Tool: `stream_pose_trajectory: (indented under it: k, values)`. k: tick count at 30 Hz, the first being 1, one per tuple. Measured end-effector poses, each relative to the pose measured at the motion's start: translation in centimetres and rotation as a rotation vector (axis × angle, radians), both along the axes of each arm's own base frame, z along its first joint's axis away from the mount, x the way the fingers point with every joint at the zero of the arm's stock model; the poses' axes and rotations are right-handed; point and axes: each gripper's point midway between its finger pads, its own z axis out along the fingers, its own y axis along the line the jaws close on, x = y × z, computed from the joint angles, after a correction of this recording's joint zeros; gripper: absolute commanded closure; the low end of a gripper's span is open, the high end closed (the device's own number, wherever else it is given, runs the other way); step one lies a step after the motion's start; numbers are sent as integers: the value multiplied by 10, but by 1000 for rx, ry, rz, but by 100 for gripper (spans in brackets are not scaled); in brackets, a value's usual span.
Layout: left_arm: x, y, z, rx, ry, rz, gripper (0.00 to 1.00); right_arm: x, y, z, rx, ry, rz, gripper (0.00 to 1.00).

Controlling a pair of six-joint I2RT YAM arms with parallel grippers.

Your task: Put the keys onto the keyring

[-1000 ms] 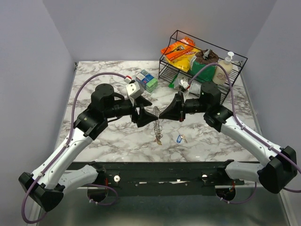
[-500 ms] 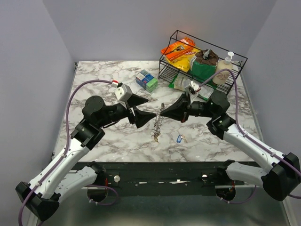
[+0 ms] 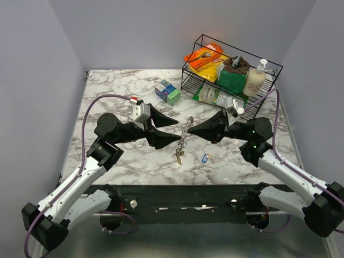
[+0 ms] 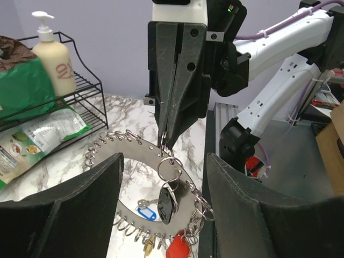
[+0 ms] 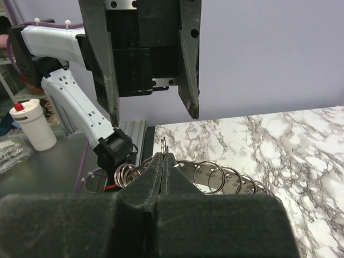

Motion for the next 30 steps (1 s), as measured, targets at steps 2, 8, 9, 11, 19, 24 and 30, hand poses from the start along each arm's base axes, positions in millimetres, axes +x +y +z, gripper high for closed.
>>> stream_pose_trajectory:
  k: [2, 8, 9, 11, 19, 24, 30]
  values:
    - [1, -3, -3, 6, 8, -17, 37, -1, 0, 2, 8, -4, 2, 100]
    - [4, -12, -16, 34, 59, -64, 48, -2, -1, 5, 19, -9, 6, 100]
    - [4, -12, -16, 35, 62, -69, 49, -2, -1, 5, 20, -8, 6, 100]
    - [4, -14, -17, 37, 71, -78, 51, -2, -1, 6, 21, -6, 7, 100]
    - [4, -16, -13, 27, 72, -96, 58, -2, -1, 6, 21, -4, 8, 100]
    - [4, -17, -10, 20, 68, -103, 62, -3, -1, 6, 21, 2, 10, 100]
    - [7, -22, -16, 31, 98, -119, 67, -3, -1, 5, 21, 9, 12, 100]
